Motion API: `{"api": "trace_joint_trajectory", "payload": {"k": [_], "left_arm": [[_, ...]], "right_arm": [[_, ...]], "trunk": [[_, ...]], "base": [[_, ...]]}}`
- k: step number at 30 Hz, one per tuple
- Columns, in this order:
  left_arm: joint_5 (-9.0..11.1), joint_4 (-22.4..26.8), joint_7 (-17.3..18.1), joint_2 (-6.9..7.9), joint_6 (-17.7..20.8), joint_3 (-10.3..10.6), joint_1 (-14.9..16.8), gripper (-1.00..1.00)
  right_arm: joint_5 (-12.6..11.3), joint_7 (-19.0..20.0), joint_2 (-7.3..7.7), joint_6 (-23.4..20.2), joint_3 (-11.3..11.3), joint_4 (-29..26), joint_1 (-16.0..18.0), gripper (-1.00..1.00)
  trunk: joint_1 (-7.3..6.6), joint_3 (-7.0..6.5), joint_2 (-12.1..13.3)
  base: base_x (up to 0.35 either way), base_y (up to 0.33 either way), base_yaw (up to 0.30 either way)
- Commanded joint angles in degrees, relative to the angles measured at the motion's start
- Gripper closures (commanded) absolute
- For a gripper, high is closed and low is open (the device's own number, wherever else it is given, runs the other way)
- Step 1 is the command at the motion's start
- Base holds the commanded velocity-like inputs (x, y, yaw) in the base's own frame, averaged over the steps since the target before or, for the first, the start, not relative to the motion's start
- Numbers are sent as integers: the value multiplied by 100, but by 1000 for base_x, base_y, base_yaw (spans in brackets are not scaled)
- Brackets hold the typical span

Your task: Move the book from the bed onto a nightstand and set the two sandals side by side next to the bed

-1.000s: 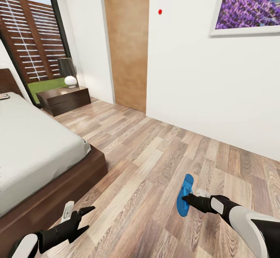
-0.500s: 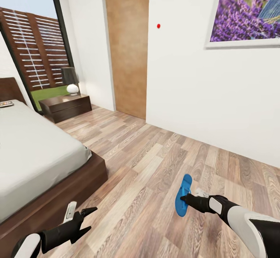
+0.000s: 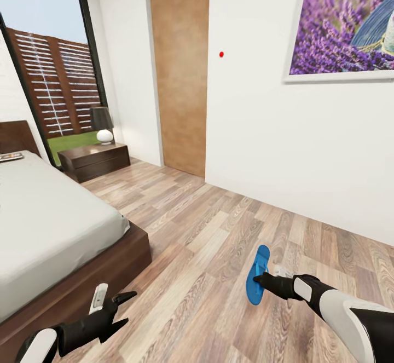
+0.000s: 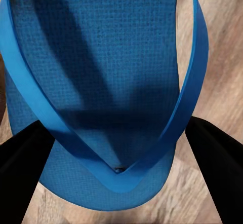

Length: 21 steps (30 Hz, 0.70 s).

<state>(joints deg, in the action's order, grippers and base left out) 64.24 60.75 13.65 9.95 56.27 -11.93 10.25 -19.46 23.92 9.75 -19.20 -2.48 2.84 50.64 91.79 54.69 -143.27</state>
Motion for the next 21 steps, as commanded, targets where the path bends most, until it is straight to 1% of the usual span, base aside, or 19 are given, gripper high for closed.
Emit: {"api": "trace_joint_trajectory", "payload": {"k": [1, 4, 6, 21], "left_arm": [[-52, -2, 50, -2, 25, -11, 4, -100], [-52, -2, 50, -2, 25, -11, 4, -100], [-52, -2, 50, -2, 25, -11, 4, -100], [-52, -2, 52, -2, 25, -3, 4, -100]], "right_arm": [[-32, 16, 2, -22, -16, 15, 7, 100], [-30, 16, 1, -22, -16, 15, 7, 100], [-30, 13, 1, -22, -16, 15, 7, 100], [-28, 7, 1, -22, -16, 15, 7, 100]], "trunk": [[-4, -17, -1], [-11, -84, 3], [-55, -119, 84], [-55, -119, 84]], "base": [[0, 0, 0], [0, 0, 0], [0, 0, 0], [0, 0, 0]]}}
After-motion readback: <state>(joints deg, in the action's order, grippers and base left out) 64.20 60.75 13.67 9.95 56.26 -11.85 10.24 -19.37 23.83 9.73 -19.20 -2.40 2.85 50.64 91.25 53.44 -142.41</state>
